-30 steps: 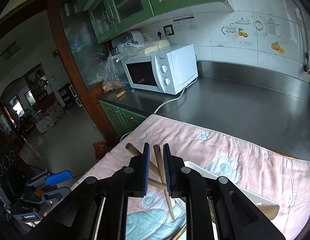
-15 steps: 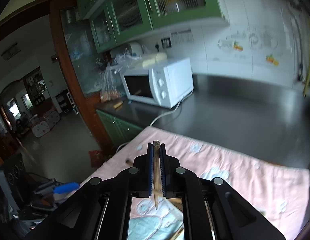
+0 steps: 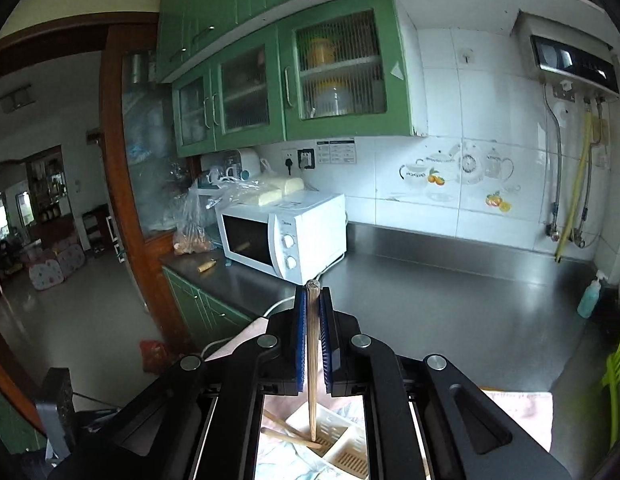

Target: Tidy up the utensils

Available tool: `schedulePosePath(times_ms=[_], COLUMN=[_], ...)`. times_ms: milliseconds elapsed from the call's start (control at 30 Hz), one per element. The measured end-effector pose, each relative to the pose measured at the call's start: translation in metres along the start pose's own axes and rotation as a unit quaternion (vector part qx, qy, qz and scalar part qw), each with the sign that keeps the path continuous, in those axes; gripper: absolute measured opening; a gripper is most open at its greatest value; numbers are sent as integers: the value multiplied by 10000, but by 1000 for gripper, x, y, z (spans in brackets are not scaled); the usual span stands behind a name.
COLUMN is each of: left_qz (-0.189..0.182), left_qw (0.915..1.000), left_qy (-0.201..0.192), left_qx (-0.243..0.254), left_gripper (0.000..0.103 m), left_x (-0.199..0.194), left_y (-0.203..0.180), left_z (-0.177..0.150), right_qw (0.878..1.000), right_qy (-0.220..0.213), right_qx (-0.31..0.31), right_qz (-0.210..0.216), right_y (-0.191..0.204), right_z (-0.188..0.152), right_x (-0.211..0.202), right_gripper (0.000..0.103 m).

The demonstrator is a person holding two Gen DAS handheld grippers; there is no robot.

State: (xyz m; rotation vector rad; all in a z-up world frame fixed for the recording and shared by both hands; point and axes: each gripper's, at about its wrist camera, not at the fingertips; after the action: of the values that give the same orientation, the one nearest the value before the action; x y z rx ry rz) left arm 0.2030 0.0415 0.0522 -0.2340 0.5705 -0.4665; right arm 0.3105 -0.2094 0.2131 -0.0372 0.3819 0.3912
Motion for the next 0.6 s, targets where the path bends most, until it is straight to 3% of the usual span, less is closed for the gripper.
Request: schedulePosePath(times_ms=[367,600], left_qz=[-148,-196], left_qw=[9986,9955], left_qy=[484,896], left_qx=[161,237], left_gripper=[43,43], left_x=[16,28], left_y=[-12,-22], left_z=[-28,-47], right_qw=[9983,9978], right_qy=[555,646], right_qx=[-52,-5], right_qz=[-149,-171], right_y=[4,3], right_z=[-43,-58], right_x=[46,26], right_gripper=[7,16])
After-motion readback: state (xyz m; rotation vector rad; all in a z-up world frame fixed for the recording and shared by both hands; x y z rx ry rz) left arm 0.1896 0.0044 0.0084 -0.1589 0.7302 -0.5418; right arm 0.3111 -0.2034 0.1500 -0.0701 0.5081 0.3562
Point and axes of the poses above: each gripper's, at about its wrist camera, not at the fingertips, and x roughly the way its jaws point, y to its left, z to its top, and after that the axes turned 8 degrees about -z, right-handed
